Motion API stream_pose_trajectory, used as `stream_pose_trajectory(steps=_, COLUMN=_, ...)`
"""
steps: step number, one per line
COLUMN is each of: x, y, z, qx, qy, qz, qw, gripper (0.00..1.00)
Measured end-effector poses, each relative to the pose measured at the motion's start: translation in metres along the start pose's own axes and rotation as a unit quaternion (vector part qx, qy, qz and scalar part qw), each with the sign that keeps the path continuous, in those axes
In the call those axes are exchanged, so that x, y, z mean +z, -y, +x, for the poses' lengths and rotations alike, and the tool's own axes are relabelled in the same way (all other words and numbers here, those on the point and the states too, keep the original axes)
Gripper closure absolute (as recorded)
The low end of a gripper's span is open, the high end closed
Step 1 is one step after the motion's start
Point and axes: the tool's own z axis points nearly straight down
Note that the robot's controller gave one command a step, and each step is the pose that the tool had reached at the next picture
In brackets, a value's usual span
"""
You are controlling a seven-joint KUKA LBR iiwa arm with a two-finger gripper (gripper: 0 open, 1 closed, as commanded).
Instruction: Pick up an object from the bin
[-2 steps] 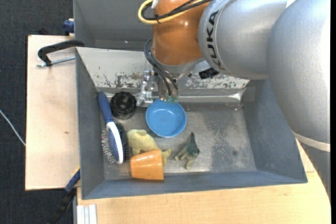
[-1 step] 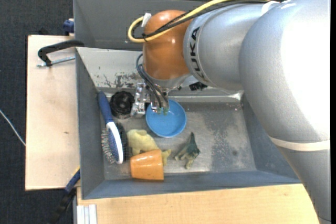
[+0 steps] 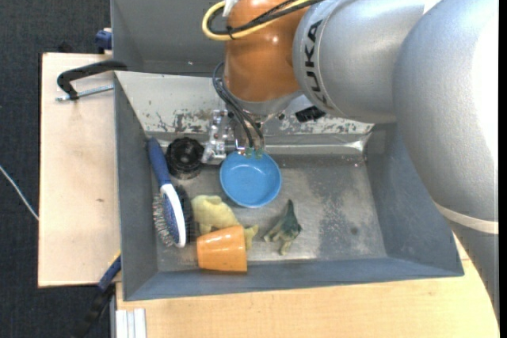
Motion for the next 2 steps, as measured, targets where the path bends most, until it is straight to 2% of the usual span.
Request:
stream_pose_trajectory(steps=1, x=0.053, y=-0.013, z=0.003, qx=0.017, qy=-0.0019, qz=0.001, qw=0.9999, gripper=1.0)
stream_pose_trajectory(steps=2, x=-0.063, y=-0.022, z=0.005, qx=-0.004, qy=0.0015, qz=0.0, qw=1.0, gripper=1.0)
